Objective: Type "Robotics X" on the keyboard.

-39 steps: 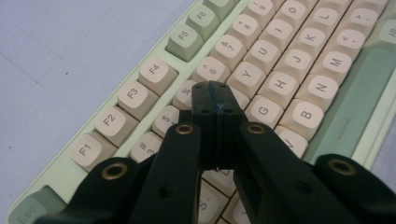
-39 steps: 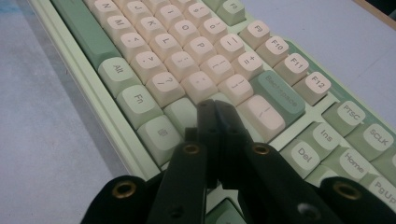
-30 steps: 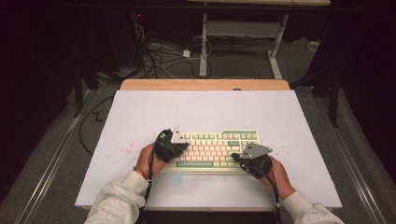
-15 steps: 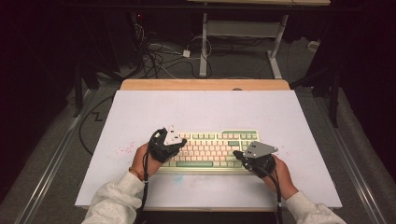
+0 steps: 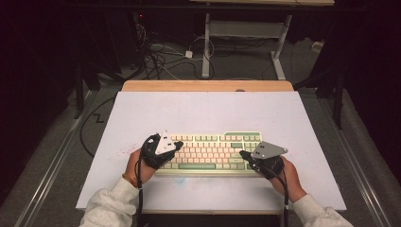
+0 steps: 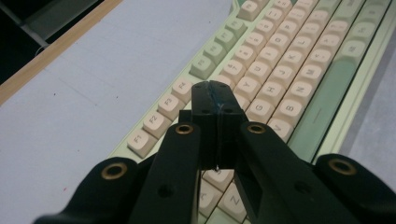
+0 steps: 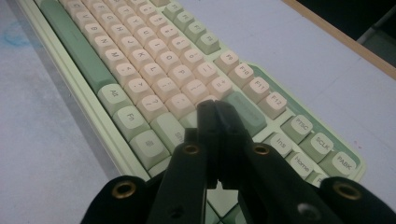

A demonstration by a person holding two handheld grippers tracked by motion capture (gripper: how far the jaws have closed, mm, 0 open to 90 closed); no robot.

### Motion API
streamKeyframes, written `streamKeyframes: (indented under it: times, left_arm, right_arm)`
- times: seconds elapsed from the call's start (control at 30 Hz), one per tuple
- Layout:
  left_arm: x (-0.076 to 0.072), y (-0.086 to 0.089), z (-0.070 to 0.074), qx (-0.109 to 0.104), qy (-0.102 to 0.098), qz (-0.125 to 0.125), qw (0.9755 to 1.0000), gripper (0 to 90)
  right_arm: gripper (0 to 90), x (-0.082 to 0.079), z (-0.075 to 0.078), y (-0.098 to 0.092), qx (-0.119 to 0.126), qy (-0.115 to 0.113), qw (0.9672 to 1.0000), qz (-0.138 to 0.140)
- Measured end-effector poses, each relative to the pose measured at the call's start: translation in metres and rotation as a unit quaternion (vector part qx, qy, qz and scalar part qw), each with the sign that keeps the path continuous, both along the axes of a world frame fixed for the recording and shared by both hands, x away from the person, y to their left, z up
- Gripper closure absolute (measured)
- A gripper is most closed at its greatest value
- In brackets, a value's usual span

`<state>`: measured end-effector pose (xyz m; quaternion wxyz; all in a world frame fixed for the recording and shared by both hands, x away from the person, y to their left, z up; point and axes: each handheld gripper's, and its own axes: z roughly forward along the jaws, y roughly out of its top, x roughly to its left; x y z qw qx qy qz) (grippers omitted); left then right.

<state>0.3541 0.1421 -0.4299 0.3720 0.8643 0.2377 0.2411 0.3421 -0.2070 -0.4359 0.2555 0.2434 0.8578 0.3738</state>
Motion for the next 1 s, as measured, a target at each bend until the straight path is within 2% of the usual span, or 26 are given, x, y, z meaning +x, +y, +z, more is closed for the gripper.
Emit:
streamKeyframes:
  times: [0.2,0.7,0.77,1.0]
  left_arm:
    - [-0.007,0.012,-0.001,-0.003,-0.012,0.01,0.9999,87.6]
    - [-0.027,0.04,-0.012,-0.01,-0.01,0.026,0.9996,87.5]
    - [-0.031,0.043,-0.013,-0.008,-0.01,0.027,0.9996,83.2]
    - [-0.036,0.047,-0.018,-0.004,-0.011,0.026,0.9996,82.9]
  right_arm:
    - [90.0,0.001,0.002,-0.003,0.003,-0.001,1.0,-0.004]
    - [90.0,0.01,0.001,0.004,-0.002,0.007,1.0,-0.004]
    - [90.0,0.011,0.0,0.006,-0.004,0.007,1.0,-0.001]
    - [90.0,0.012,0.001,0.014,-0.006,0.005,0.9999,0.007]
